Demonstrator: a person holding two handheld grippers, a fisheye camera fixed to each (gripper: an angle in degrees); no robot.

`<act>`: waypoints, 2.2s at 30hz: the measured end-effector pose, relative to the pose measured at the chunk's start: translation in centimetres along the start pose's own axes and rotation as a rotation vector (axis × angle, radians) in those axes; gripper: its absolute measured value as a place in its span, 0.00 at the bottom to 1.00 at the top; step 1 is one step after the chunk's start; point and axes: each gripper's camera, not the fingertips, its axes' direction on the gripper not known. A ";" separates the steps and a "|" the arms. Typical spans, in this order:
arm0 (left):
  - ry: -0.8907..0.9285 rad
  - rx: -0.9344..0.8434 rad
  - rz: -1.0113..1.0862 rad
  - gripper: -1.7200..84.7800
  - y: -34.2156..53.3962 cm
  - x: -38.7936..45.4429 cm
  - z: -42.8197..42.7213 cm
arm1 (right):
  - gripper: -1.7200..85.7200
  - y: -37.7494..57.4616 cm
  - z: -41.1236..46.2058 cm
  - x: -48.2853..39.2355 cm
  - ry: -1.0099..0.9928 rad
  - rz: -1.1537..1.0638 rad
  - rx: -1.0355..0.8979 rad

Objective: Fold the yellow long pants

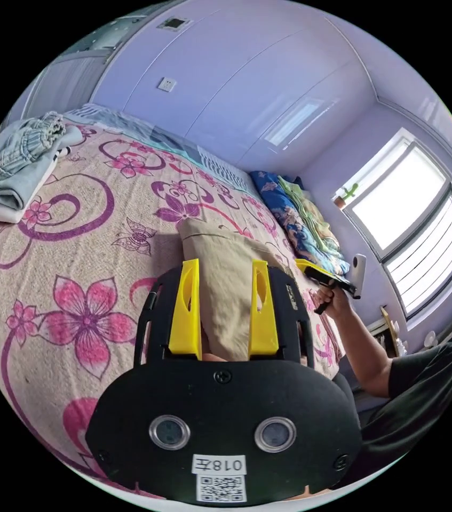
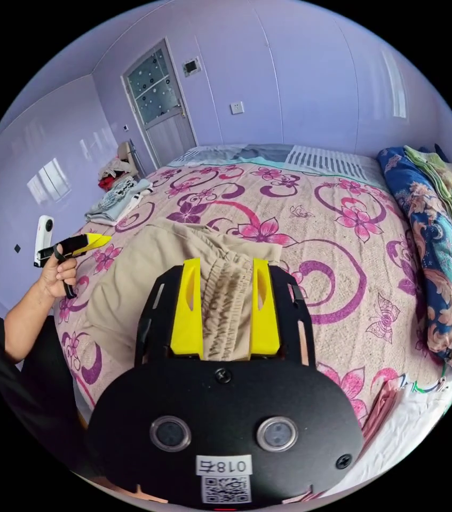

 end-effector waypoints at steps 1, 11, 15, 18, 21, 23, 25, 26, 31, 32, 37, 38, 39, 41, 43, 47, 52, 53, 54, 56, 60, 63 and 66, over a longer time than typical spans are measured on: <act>0.048 -0.007 -0.046 0.19 -0.6 -2.3 1.3 | 0.21 -0.6 0.8 1.6 -0.033 0.035 -0.015; 0.144 -0.213 -0.120 0.23 -0.1 -11.2 12.2 | 0.25 -1.6 5.5 8.9 -0.276 0.226 -0.100; 0.182 -0.217 -0.139 0.22 1.2 -13.1 13.3 | 0.25 -1.5 5.5 9.2 -0.392 0.216 -0.129; 0.215 -0.257 -0.089 0.20 2.2 -13.0 14.9 | 0.24 -1.7 5.7 9.5 -0.500 0.216 -0.130; 0.158 -0.287 -0.063 0.17 3.6 -12.7 16.5 | 0.22 -2.4 6.1 9.0 -0.467 0.206 -0.156; 0.148 -0.288 -0.080 0.13 5.2 -13.0 17.2 | 0.19 -2.8 6.8 8.1 -0.460 0.190 -0.193; 0.134 -0.272 -0.050 0.09 6.6 -12.3 17.3 | 0.14 -3.5 7.0 6.6 -0.396 0.159 -0.235; 0.094 -0.252 -0.018 0.08 7.7 -11.4 17.0 | 0.13 -3.6 6.8 6.0 -0.368 0.143 -0.234; -0.043 -0.101 0.162 0.07 13.6 -6.6 14.1 | 0.06 -3.6 3.2 0.1 -0.160 0.019 -0.135; -0.073 -0.048 0.200 0.07 15.6 -5.4 12.9 | 0.06 -3.4 2.6 -0.7 -0.143 0.005 -0.112; -0.197 0.132 0.308 0.06 23.8 -1.5 6.8 | 0.05 -1.4 -2.5 -8.3 -0.050 -0.102 0.099; -0.237 0.167 0.321 0.06 25.6 -0.8 4.8 | 0.05 -1.4 -2.8 -9.3 -0.047 -0.113 0.113; -0.258 0.185 0.325 0.06 26.4 -0.5 3.6 | 0.05 -1.4 -3.4 -11.2 -0.048 -0.134 0.136; -0.344 0.262 0.330 0.06 29.3 -0.2 -1.8 | 0.05 -2.0 -3.7 -14.4 -0.067 -0.168 0.172; -0.406 0.307 0.335 0.06 30.7 -0.7 -6.2 | 0.05 -3.5 -3.2 -18.9 -0.112 -0.212 0.219; -0.537 0.334 0.369 0.07 30.5 -4.3 -17.0 | 0.05 -7.6 -1.1 -25.8 -0.198 -0.264 0.280; -0.716 0.320 0.390 0.07 23.6 -10.5 -27.6 | 0.05 -16.5 4.5 -36.1 -0.338 -0.272 0.348; -0.735 0.314 0.371 0.07 20.9 -12.7 -29.6 | 0.05 -17.6 5.2 -37.2 -0.344 -0.265 0.351; -0.746 0.306 0.359 0.07 19.4 -13.9 -30.4 | 0.05 -19.8 6.8 -39.1 -0.354 -0.249 0.343; -0.809 0.281 0.320 0.08 14.6 -18.9 -31.9 | 0.05 -22.9 9.6 -41.4 -0.374 -0.194 0.325; -0.879 0.285 0.007 0.13 14.1 -28.7 -33.2 | 0.06 -28.0 19.0 -44.9 -0.241 -0.069 0.208; -0.835 0.609 -0.081 0.12 24.0 -31.7 -36.7 | 0.08 -28.7 26.5 -44.5 -0.132 -0.029 0.044; -0.686 0.713 -0.030 0.12 34.4 -32.4 -40.4 | 0.11 -27.8 28.5 -42.7 -0.162 -0.020 0.004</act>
